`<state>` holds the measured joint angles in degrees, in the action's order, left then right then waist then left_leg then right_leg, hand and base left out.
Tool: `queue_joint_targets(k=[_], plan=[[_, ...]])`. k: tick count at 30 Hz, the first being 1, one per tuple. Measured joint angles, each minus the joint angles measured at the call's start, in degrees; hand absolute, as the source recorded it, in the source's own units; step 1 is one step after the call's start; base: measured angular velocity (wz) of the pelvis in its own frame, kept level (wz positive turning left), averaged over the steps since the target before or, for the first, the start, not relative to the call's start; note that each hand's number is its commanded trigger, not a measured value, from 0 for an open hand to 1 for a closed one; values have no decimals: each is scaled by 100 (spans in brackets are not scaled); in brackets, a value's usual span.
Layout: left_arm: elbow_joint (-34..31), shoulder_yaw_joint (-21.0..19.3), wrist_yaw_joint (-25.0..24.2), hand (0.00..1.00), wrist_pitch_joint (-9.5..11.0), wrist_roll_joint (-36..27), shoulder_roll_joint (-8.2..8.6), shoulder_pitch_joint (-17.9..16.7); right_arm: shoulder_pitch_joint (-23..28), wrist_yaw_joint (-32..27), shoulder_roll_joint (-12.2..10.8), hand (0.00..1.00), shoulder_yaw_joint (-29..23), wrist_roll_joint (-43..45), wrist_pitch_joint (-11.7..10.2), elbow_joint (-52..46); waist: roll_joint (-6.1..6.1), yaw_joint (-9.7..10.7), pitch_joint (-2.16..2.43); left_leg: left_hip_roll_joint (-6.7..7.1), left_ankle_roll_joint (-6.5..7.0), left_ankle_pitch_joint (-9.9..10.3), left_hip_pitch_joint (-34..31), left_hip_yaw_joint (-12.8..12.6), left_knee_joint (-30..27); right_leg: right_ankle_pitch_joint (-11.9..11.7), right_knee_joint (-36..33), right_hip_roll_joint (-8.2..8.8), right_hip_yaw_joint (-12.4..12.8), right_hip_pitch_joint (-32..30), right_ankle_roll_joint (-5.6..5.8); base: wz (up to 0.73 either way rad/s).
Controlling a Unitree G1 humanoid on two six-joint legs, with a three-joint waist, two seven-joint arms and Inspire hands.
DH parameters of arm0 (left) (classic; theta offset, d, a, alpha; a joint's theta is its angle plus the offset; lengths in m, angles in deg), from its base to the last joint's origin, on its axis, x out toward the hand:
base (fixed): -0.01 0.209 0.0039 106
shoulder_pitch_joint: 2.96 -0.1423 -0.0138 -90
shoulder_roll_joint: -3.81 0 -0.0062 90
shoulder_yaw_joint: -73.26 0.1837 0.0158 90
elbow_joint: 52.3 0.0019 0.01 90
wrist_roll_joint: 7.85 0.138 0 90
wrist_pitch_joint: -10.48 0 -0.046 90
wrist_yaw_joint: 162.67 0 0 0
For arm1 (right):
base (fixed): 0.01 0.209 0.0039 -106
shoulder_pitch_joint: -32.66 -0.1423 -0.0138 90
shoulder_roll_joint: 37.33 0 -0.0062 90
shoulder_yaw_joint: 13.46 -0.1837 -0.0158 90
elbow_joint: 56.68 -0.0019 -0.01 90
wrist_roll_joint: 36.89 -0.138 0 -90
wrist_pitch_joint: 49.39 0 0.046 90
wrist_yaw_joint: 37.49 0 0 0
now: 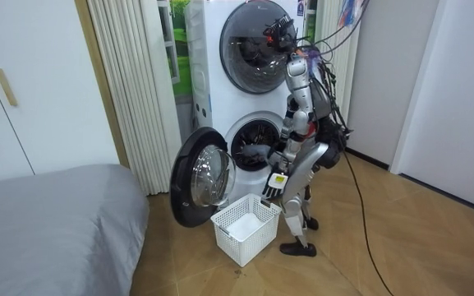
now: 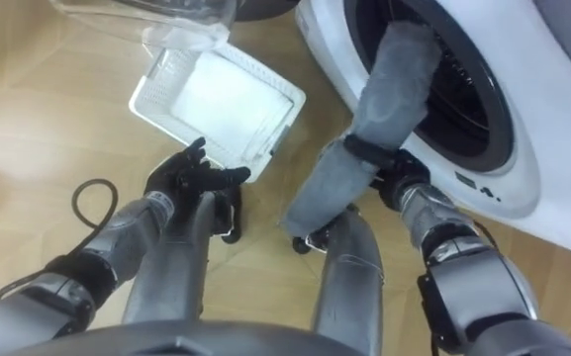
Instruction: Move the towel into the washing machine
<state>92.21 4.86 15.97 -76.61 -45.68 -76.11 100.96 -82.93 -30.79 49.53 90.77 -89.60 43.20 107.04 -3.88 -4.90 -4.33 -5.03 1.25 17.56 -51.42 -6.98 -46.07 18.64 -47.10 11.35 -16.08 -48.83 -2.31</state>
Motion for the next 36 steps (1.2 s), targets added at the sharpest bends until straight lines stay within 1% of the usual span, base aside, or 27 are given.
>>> queue_joint_targets(k=[2, 5, 6, 7, 9, 10, 11, 12, 13, 14, 15, 16, 17, 18, 19, 21, 23, 24, 25, 26, 27, 28, 29, 30, 31, 34, 36], plan=[[-176, -1, 72, 0, -34, -38, -40, -28, -18, 49, 34, 100, -1, -489, 51, -1, -42, -3, 2, -2, 6, -1, -124, 6, -103, 2, -106, 21, 4, -121, -4, 2], [-215, -4, 85, 0, -50, -88, -53, -22, -67, 51, 84, 100, -78, -838, 134, 9, -47, 8, 2, 4, 21, 7, -185, 13, -201, 4, -199, 37, 16, -173, -8, 0], [-219, -11, 92, 0, -50, -88, -58, -15, -91, 50, 97, 100, -192, -936, 149, 28, -67, 6, 5, 13, 30, 12, -194, 12, -244, 4, -243, 52, 28, -193, -8, 0], [-221, -11, 120, 0, -49, -89, -65, -16, -124, 42, 123, 100, -281, -1173, 207, 30, -105, 7, 6, 69, 41, 18, -194, 0, -272, 18, -315, 92, 46, -219, -18, 0], [-265, -1, 215, 0, -40, -88, -66, -38, -148, 1, 208, 100, -458, -1588, 260, -4, -136, 7, 12, 74, 62, 30, -196, -16, -355, 32, -400, 105, 60, -229, -14, 0], [-343, -9, 260, 0, -38, -73, -109, -77, -177, -90, 270, 100, -611, -1795, 282, -83, -210, 15, 21, 78, 69, 35, -192, -49, -365, 59, -456, 117, 110, -260, 8, -5], [-517, -8, 325, 0, -41, -51, -208, -160, -230, -227, 355, 100, -748, -2000, 329, -225, -334, 39, 25, 75, 72, 34, -194, -85, -363, 69, -511, 165, 184, -330, 19, -8], [-637, -6, 357, 0, -40, -34, -261, -220, -263, -299, 406, 100, -805, -2108, 348, -321, -378, 53, 20, 72, 73, 34, -198, -99, -376, 69, -529, 167, 190, -345, 19, -7], [-828, -5, 429, 0, -25, -33, -310, -352, -322, -452, 522, 100, -949, -2284, 369, -506, -449, 129, 32, 67, 75, 35, -202, -108, -419, 69, -568, 167, 198, -346, 19, 0], [-970, -17, 507, 0, -5, -20, -372, -463, -430, -576, 649, 100, -1132, -2450, 373, -625, -516, 201, 57, 64, 82, 33, -198, -110, -437, 69, -581, 154, 199, -343, 20, 0], [-1028, -44, 533, 0, -2, -20, -396, -509, -491, -617, 695, 100, -1265, -2655, 457, -644, -540, 215, 66, 63, 86, 30, -198, -109, -449, 67, -578, 144, 190, -337, 19, 0], [-1170, -142, 595, 0, 5, -19, -414, -614, -561, -699, 664, 100, -1374, -3040, 547, -722, -560, 225, 61, 64, 86, 30, -206, -114, -483, 53, -580, 117, 190, -328, 19, 0], [-1315, -264, 635, 0, 20, 64, -389, -723, -651, -843, 667, 54, -1549, -3196, 618, -717, -576, 264, 58, 69, 102, 22, -222, -111, -500, 48, -592, 126, 183, -328, 26, 7], [-1402, -322, 659, 0, 26, 130, -373, -782, -687, -930, 667, 0, -1633, -3296, 673, -715, -576, 285, 58, 68, 112, 18, -239, -113, -514, 48, -603, 135, 175, -333, 28, 13], [-1510, -355, 723, 0, 67, 169, -364, -854, -741, -1110, 667, 0, -1782, -3418, 722, -699, -590, 323, 52, 65, 150, 23, -257, -129, -537, 55, -631, 157, 179, -347, 49, 11], [-1665, -494, 770, 0, 121, 219, -369, -985, -858, -1443, 667, 0, -1928, -3582, 808, -701, -639, 386, 59, 75, 204, 42, -282, -190, -565, 67, -695, 205, 215, -409, 90, 3], [-1889, -591, 967, 0, 235, 294, -364, -1194, -1062, -1907, 666, 0, -2033, -3874, 896, -694, -688, 579, 56, 133, 284, 69, -323, -286, -612, 76, -809, 356, 229, -489, 113, 6], [-1914, -619, 997, 0, 271, 369, -358, -1231, -1105, -2020, 666, 0, -2058, -3927, 906, -691, -688, 641, 56, 160, 311, 79, -338, -304, -632, 90, -845, 377, 252, -509, 137, 14], [-1921, -690, 1065, 0, 334, 481, -351, -1258, -1183, -2253, 666, 0, -2153, -3985, 907, -686, -696, 710, 54, 175, 373, 113, -364, -345, -689, 121, -914, 412, 302, -551, 193, 9], [-1959, -698, 1153, 0, 355, 532, -341, -1286, -1289, -2440, 666, 0, -2285, -4031, 907, -598, -699, 772, 55, 183, 438, 155, -399, -397, -767, 145, -980, 464, 325, -584, 235, 5], [-1978, -704, 1213, 0, 364, 593, -345, -1301, -1352, -2527, 666, 0, -2348, -4053, 907, -534, -699, 808, 55, 189, 466, 173, -417, -407, -793, 154, -992, 473, 338, -597, 258, 4], [-2018, -733, 1285, 0, 368, 653, -344, -1322, -1436, -2711, 666, 0, -2540, -4115, 907, -458, -699, 863, 55, 192, 509, 197, -459, -428, -831, 158, -999, 493, 334, -614, 301, 9], [-2041, -731, 1344, 0, 373, 770, -345, -1329, -1445, -2885, 667, 0, -2751, -4146, 896, -455, -698, 897, 56, 190, 561, 228, -491, -470, -876, 178, -1024, 517, 334, -626, 348, 12], [-2041, -728, 1362, 0, 374, 834, -349, -1329, -1445, -2965, 667, 0, -2823, -4153, 869, -454, -698, 910, 56, 190, 593, 248, -498, -501, -894, 190, -1045, 539, 335, -630, 368, 11], [-2041, -720, 1369, 0, 375, 874, -366, -1331, -1449, -3106, 667, 0, -2931, -4153, 777, -453, -698, 915, 56, 184, 639, 291, -505, -540, -942, 210, -1073, 557, 348, -636, 403, 0], [-2039, -730, 1372, 0, 374, 874, -408, -1338, -1470, -3347, 667, 0, -3011, -4152, 621, -454, -693, 912, 56, 190, 677, 332, -514, -566, -964, 209, -1067, 560, 384, -644, 450, -1], [-2039, -727, 1370, 0, 375, 874, -391, -1333, -1480, -3468, 667, 0, -3118, -4153, 522, -454, -688, 870, 58, 187, 678, 333, -513, -581, -956, 209, -1064, 558, 389, -645, 456, 0]])
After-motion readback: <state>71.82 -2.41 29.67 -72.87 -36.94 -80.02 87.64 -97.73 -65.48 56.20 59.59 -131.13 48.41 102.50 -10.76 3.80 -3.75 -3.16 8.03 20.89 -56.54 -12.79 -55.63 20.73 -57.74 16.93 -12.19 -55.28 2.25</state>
